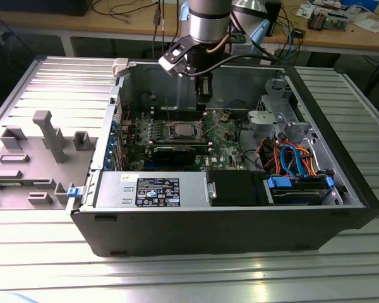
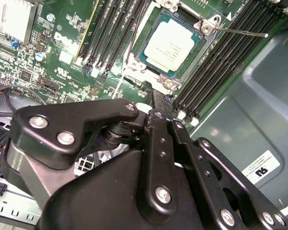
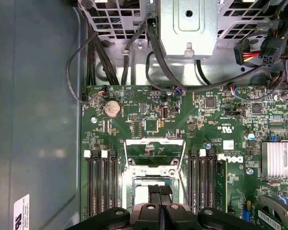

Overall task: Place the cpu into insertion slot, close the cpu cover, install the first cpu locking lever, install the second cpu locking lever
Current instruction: 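Close the cpu cover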

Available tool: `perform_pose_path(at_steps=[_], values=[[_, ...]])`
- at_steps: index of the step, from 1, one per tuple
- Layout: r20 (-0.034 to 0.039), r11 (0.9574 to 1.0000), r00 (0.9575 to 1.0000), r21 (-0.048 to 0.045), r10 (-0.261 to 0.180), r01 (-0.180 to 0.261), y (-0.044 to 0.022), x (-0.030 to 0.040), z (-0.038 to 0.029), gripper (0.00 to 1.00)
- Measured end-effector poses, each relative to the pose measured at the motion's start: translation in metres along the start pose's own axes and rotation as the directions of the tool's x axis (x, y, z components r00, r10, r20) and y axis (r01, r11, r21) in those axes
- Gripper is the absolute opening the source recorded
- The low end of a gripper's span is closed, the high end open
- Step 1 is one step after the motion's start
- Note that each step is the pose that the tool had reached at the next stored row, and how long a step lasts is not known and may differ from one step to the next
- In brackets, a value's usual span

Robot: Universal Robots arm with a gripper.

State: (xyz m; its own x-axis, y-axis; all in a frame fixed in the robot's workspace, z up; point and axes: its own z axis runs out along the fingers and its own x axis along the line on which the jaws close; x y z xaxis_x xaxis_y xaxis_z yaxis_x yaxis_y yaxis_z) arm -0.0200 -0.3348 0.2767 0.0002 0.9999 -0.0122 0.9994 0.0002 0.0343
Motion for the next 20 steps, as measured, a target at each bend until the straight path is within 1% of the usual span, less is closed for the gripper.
perform_pose_path(at_steps=[20], values=[[0.0000, 1.0000, 1.0000, 0.0000, 0.000, 0.000, 0.0043, 0.0000, 0.0002, 0.11]])
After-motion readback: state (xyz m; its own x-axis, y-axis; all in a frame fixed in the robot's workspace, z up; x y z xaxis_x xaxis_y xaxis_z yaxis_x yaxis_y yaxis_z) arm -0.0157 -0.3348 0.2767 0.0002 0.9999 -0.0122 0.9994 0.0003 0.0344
